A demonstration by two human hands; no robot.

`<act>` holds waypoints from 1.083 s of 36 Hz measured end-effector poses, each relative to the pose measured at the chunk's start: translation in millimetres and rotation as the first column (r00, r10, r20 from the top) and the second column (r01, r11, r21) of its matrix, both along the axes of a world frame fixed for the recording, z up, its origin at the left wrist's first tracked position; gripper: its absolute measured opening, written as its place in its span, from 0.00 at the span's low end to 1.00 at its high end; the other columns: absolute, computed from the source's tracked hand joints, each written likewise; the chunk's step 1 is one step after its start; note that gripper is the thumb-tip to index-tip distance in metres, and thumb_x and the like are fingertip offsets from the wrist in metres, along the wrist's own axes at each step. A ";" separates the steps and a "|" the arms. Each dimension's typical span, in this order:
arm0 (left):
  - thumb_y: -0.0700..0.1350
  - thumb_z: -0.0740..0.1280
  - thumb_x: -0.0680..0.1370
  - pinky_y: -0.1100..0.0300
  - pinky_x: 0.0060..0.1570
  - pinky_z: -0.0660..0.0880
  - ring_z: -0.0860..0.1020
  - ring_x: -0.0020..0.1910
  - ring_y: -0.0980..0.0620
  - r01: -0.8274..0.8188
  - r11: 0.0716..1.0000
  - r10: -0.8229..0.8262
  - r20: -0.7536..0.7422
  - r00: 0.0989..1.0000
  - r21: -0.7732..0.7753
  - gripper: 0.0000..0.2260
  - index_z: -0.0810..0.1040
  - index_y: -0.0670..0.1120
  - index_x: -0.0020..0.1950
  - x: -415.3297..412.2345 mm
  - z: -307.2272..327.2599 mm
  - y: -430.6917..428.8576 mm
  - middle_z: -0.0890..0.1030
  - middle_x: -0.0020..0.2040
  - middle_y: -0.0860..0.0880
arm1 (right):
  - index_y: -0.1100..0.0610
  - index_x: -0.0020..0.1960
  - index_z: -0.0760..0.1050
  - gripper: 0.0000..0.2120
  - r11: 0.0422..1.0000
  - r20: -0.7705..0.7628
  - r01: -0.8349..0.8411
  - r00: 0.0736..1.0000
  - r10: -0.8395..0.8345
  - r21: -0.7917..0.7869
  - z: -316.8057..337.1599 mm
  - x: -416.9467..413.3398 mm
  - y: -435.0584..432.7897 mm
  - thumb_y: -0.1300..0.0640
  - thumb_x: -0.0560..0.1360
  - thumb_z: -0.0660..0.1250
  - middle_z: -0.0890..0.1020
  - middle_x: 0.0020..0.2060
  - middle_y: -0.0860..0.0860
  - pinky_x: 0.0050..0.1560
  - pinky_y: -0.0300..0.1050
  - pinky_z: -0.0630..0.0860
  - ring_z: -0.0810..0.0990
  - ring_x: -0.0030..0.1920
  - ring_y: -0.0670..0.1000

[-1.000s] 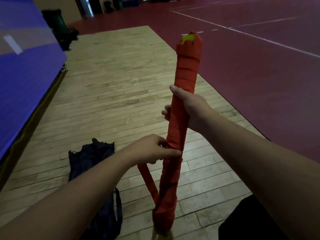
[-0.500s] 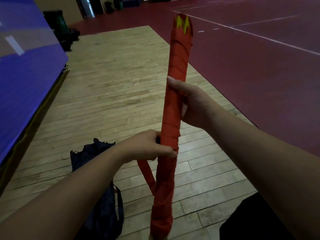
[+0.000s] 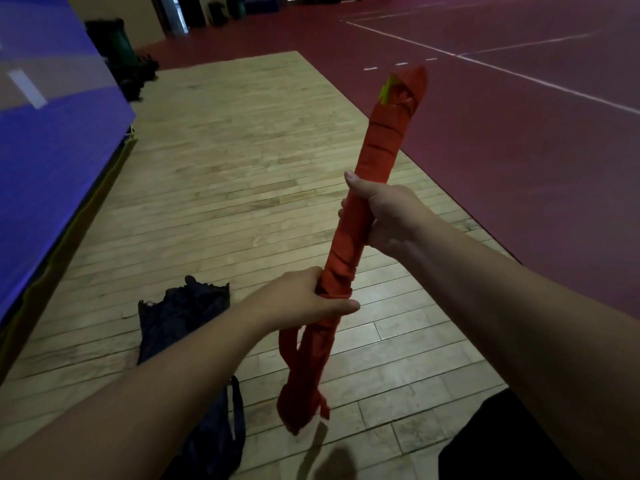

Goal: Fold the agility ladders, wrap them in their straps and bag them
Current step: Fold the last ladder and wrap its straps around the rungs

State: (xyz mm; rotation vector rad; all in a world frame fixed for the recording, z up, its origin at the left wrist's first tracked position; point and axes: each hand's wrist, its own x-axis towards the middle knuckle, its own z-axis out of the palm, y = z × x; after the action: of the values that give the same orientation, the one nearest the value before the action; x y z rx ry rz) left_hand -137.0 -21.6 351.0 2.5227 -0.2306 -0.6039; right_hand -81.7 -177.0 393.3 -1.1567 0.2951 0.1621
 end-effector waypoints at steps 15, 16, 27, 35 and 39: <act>0.41 0.72 0.76 0.57 0.53 0.80 0.83 0.54 0.47 -0.053 0.854 -0.159 -0.356 0.921 -0.518 0.17 0.77 0.42 0.64 10.0 21.4 26.5 0.84 0.56 0.45 | 0.60 0.60 0.72 0.15 0.823 0.300 -0.568 0.786 0.540 0.007 17.1 -11.9 -14.4 0.56 0.76 0.68 0.80 0.47 0.55 0.60 0.55 0.79 0.83 0.53 0.57; 0.41 0.72 0.76 0.57 0.51 0.80 0.83 0.53 0.47 -0.064 0.843 -0.183 -0.397 0.899 -0.534 0.16 0.77 0.43 0.64 10.8 20.6 26.3 0.84 0.55 0.46 | 0.61 0.58 0.73 0.14 0.837 0.321 -0.546 0.795 0.515 0.008 15.6 -12.4 -12.6 0.58 0.76 0.69 0.81 0.47 0.56 0.60 0.54 0.80 0.83 0.54 0.58; 0.65 0.68 0.74 0.60 0.40 0.77 0.78 0.38 0.57 0.060 0.997 -0.065 -0.117 0.991 -0.050 0.22 0.77 0.52 0.59 14.3 6.6 13.1 0.80 0.43 0.53 | 0.61 0.46 0.75 0.06 0.991 0.109 -0.107 0.987 0.116 -0.081 -3.6 -4.2 -1.3 0.63 0.77 0.71 0.77 0.37 0.57 0.42 0.48 0.80 0.79 0.37 0.54; 0.66 0.71 0.71 0.50 0.49 0.80 0.80 0.48 0.49 -0.079 0.973 0.024 0.243 0.970 0.219 0.26 0.70 0.51 0.58 0.6 -30.1 -22.4 0.79 0.50 0.51 | 0.64 0.61 0.72 0.18 0.985 -0.035 0.023 0.999 -0.029 -0.168 -9.9 -0.7 12.3 0.53 0.79 0.71 0.74 0.42 0.55 0.49 0.51 0.77 0.76 0.45 0.54; 0.59 0.73 0.72 0.52 0.48 0.81 0.81 0.44 0.54 -0.102 0.993 0.088 0.211 0.974 0.055 0.18 0.76 0.52 0.56 5.3 -28.8 -16.5 0.80 0.45 0.55 | 0.61 0.52 0.72 0.13 0.986 -0.023 -0.071 0.997 0.068 -0.150 -1.0 -5.3 7.3 0.54 0.78 0.72 0.75 0.45 0.54 0.61 0.55 0.74 0.75 0.52 0.55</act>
State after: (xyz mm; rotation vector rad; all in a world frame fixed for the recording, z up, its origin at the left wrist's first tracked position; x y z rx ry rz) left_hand -131.8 -38.0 322.2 2.6437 -0.1658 -0.3140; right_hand -86.9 -169.8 392.3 -1.3173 0.2865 0.2140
